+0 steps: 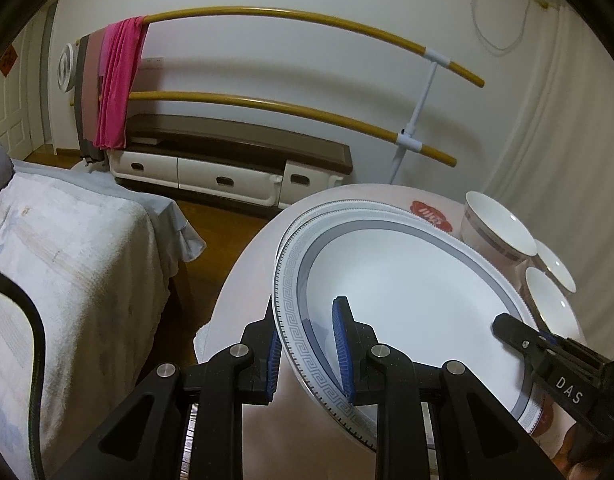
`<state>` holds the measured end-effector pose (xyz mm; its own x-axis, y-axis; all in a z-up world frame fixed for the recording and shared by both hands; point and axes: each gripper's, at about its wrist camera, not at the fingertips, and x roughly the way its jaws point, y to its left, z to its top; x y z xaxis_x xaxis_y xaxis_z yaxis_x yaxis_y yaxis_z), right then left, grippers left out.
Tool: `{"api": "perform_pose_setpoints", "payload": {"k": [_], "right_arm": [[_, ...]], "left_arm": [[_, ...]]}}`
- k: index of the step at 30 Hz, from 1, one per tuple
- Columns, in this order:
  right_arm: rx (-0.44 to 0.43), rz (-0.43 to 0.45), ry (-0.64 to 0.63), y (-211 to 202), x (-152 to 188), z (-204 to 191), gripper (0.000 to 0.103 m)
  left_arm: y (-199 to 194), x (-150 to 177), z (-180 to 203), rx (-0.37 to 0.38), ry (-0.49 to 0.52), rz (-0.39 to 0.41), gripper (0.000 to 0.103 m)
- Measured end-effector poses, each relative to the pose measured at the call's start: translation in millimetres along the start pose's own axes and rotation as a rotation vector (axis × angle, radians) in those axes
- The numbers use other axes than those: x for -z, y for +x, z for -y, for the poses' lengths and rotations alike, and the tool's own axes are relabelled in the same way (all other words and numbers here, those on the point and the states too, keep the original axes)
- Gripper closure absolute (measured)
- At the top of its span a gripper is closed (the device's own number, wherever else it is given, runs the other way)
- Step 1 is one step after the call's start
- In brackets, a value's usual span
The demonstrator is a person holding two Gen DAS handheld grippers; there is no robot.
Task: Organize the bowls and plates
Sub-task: 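Lower the held plate with both tools onto the plate stack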
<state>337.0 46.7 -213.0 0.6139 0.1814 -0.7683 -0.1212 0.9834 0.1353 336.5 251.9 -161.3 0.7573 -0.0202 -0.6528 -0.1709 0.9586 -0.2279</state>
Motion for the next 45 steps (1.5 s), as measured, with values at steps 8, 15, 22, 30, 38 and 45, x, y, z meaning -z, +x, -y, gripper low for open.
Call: {"api": "perform_pose_setpoints", "payload": {"k": [8,15,22,30,38,45], "right_arm": [[0.049,0.003,0.021,2,1,-2,0.076],[0.097,0.0,0.045,7,3,-7,0.073],[0.108,0.013,0.046,8,4,-9,0.071],[0.116,0.033,0.066,9,9,-11,0.068],[0.096,0.028,0.081,6,11,-12,0.066],[0.052,0.019,0.1,-1,15,-14,0.061]], "left_arm": [[1,9,3,-0.004,0.019,0.003,0.083],[5,9,3,-0.01,0.01,0.005,0.083],[9,8,5,-0.021,0.012,0.009,0.083],[11,10,11,-0.039,0.023,0.02,0.083],[8,11,10,-0.041,0.014,0.011,0.083],[7,7,10,-0.038,0.01,0.006,0.083]]}}
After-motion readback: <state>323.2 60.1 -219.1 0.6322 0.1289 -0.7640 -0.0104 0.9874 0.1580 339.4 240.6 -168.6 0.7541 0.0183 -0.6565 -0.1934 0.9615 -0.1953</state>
